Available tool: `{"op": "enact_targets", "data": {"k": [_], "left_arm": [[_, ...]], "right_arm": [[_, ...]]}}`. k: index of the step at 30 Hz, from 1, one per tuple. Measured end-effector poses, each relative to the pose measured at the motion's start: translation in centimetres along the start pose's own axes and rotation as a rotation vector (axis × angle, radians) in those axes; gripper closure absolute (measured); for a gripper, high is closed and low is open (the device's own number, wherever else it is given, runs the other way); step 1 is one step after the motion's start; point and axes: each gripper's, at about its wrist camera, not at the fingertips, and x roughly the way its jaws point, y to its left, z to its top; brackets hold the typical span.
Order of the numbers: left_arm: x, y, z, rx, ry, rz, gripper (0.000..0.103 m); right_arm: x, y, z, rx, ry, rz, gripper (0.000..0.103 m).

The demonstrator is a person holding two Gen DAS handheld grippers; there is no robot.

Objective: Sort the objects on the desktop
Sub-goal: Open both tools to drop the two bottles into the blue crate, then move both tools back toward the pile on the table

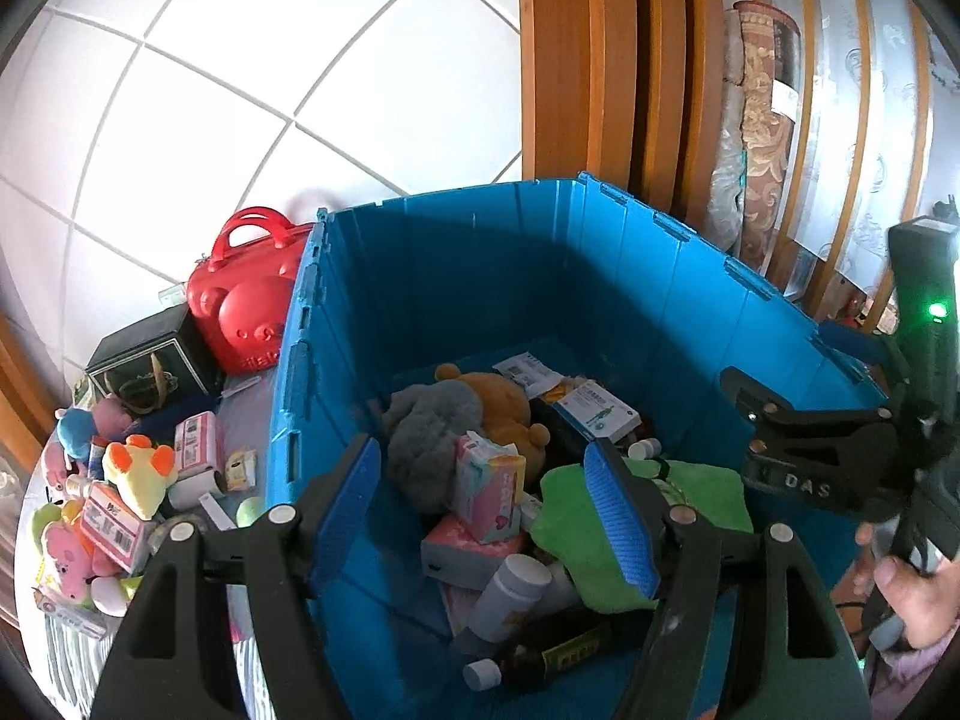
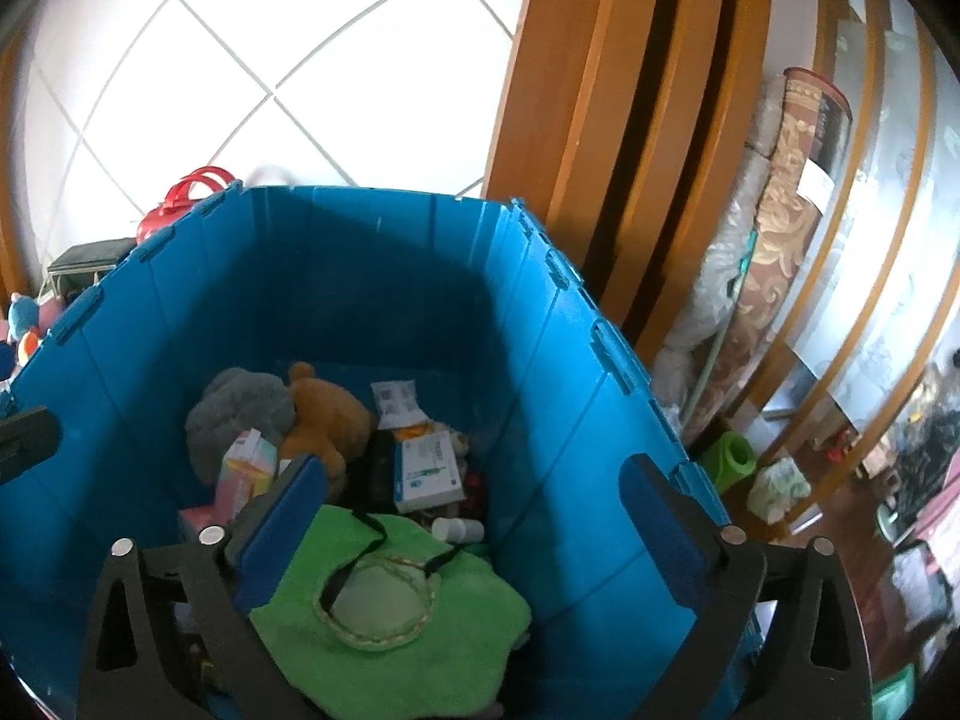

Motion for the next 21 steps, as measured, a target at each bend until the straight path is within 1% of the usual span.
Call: {"op": "enact_targets", "data": {"k": [4, 8, 10, 12, 14, 15, 16, 19, 21], "left_arm": [[-1.2, 0.6, -0.4, -0.004, -0.019, -0.015, 0.033], [-2.8, 2.0, -0.7, -0.018, -0.075, -0.012, 0.033], [-3.8, 3.3, -1.0, -0.04, -0.118, 0.01, 0.033], [-4.7, 5.0, -1.4, -0.089, -0.153, 0.039, 0.033], [-5.6, 7.3, -1.9, -0.156, -0.187, 0.084, 0.033], [-5.9, 8.3, -2.3, -0.176, -0.19, 0.101, 0.033], [-6.1, 9.6, -2.7, -0.198, -0.185, 0.113, 0.033], [-6.6, 13.0, -4.1, -0.234, -0.177, 0.126, 0.033], [-7.2, 15.5, -5.3, -0.268, -0.19, 0.163, 0.033]], "right_arm": [[0.1, 0.3, 0.0, -0.006, 0.004, -0.033, 0.001], [-0.1, 0.1, 0.0, 0.008, -0.009, -0.053, 0.001], [-0.5, -0.1, -0.2, 0.023, -0.032, -0.056, 0.001], [-0.9, -0.3, -0.4, 0.045, -0.057, -0.057, 0.0], [-1.2, -0.6, -0.4, 0.067, -0.068, -0.052, 0.0], [-1.3, -0.6, -0.5, 0.072, -0.068, -0.051, 0.0], [-1.4, -0.6, -0.5, 0.078, -0.066, -0.042, 0.0], [-2.6, 0.1, -0.4, 0.13, -0.08, 0.083, 0.0], [-4.6, 1.9, -0.1, 0.126, -0.127, 0.14, 0.0]]}}
